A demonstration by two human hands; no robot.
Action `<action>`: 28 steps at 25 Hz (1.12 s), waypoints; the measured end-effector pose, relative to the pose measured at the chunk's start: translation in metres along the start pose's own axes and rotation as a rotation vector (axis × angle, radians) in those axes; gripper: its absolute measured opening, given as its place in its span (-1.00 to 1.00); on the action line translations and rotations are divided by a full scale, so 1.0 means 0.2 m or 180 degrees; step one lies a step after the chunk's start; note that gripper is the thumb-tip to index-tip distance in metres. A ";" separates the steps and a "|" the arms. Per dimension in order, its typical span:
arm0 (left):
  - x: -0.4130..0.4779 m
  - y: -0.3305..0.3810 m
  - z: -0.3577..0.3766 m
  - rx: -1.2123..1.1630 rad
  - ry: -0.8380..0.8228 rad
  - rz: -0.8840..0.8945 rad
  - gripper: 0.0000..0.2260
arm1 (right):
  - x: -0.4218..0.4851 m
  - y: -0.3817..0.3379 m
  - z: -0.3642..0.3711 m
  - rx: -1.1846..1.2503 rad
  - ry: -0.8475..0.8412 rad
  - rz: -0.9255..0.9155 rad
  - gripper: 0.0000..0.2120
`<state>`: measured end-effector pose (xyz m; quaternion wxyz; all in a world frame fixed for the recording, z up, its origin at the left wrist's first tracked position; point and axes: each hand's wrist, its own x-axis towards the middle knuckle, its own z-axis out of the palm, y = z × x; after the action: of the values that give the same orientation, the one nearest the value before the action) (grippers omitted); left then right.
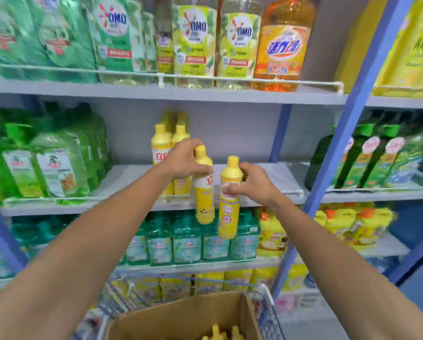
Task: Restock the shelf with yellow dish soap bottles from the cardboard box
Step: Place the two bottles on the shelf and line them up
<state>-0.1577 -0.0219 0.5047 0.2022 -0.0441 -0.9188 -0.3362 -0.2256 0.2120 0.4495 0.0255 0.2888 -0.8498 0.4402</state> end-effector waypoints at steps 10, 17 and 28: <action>0.44 0.15 0.01 0.0162 0.0320 -0.0253 -0.54 | 0.49 -0.01 -0.25 0.0562 0.0266 -0.0219 -0.54; 0.53 0.05 0.15 0.0006 0.0183 -0.0265 -0.42 | 0.61 0.18 -0.16 0.0616 0.0076 -0.0126 -0.50; 0.27 -0.20 0.63 -0.1562 0.1200 -0.0935 -0.52 | 0.43 0.34 0.08 0.1222 0.0818 0.0271 -0.51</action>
<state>-0.2582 0.0249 0.4155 0.3012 0.1043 -0.7535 -0.5750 -0.3297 0.1892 0.4149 0.0595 0.1938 -0.7516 0.6276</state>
